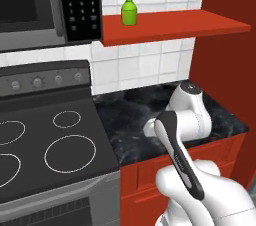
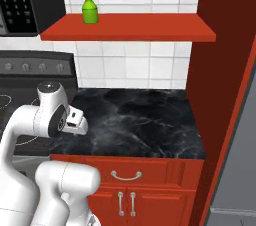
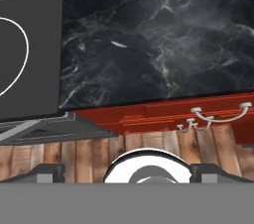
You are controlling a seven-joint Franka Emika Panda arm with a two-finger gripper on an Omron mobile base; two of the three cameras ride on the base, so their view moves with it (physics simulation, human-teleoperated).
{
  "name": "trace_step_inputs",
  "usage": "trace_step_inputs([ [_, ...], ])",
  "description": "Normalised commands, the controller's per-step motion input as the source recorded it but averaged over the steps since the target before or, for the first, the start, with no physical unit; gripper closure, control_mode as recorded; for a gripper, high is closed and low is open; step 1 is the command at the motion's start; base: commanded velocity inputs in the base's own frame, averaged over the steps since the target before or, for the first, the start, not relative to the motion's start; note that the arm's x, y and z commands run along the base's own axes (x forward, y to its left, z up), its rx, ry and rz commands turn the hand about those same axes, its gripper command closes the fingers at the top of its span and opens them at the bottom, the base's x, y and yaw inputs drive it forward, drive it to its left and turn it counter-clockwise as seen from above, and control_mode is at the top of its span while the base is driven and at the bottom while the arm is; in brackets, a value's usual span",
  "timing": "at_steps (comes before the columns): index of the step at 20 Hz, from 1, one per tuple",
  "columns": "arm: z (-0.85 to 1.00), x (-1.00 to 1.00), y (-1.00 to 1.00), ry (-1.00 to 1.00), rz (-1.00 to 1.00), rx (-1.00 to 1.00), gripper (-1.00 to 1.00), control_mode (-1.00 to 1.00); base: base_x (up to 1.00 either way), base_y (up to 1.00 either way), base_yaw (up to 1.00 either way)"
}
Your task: Move the cutting board and knife to the sink. Then move spray from the shelves to the counter.
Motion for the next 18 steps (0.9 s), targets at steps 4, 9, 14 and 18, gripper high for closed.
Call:
trace_step_inputs([
  [4,0.0,0.0,0.0,0.0,0.0,0.0,-1.0,1.0,0.16,0.14,0.08],
  [9,0.0,0.0,0.0,0.0,0.0,0.0,-1.0,1.0,0.21,-0.02,0.32],
  [14,0.0,0.0,0.0,0.0,0.0,0.0,-1.0,1.0,0.28,-0.11,0.43],
  [18,0.0,0.0,0.0,0.0,0.0,0.0,-1.0,1.0,0.46,-0.01,0.21],
])
